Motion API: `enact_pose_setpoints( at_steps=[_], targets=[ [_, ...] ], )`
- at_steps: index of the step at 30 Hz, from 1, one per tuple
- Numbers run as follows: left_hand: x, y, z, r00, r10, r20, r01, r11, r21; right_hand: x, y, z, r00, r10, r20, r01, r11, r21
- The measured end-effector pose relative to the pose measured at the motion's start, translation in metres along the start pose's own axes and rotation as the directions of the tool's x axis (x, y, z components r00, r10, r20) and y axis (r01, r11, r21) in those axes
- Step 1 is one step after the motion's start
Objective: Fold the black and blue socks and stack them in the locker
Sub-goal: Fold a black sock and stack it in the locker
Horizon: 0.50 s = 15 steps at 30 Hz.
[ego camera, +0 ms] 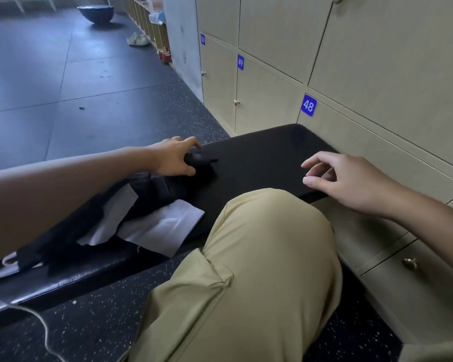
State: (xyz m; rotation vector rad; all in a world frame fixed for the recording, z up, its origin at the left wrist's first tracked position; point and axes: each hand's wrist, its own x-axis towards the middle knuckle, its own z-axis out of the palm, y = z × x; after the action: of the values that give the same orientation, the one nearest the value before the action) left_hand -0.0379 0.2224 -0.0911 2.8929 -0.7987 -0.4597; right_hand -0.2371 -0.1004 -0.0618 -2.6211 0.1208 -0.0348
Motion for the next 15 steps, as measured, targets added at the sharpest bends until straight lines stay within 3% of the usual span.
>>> enact_pose_setpoints(
  at_steps=[5,8,15],
  targets=[
    [-0.006,-0.004,-0.014,0.992,0.123,0.012,-0.123,0.992,-0.021,0.004,-0.001,0.002,1.000,-0.006,0.005,0.006,1.000,-0.005],
    [-0.014,-0.008,-0.011,0.981,0.190,0.024,-0.191,0.980,0.052,0.005,-0.002,0.002,1.000,-0.010,0.011,0.010,1.000,-0.006],
    [-0.015,-0.014,0.004,0.994,0.105,0.027,-0.106,0.993,0.042,0.005,-0.004,0.004,0.999,-0.009,0.039,0.010,1.000,-0.008]
  ],
)
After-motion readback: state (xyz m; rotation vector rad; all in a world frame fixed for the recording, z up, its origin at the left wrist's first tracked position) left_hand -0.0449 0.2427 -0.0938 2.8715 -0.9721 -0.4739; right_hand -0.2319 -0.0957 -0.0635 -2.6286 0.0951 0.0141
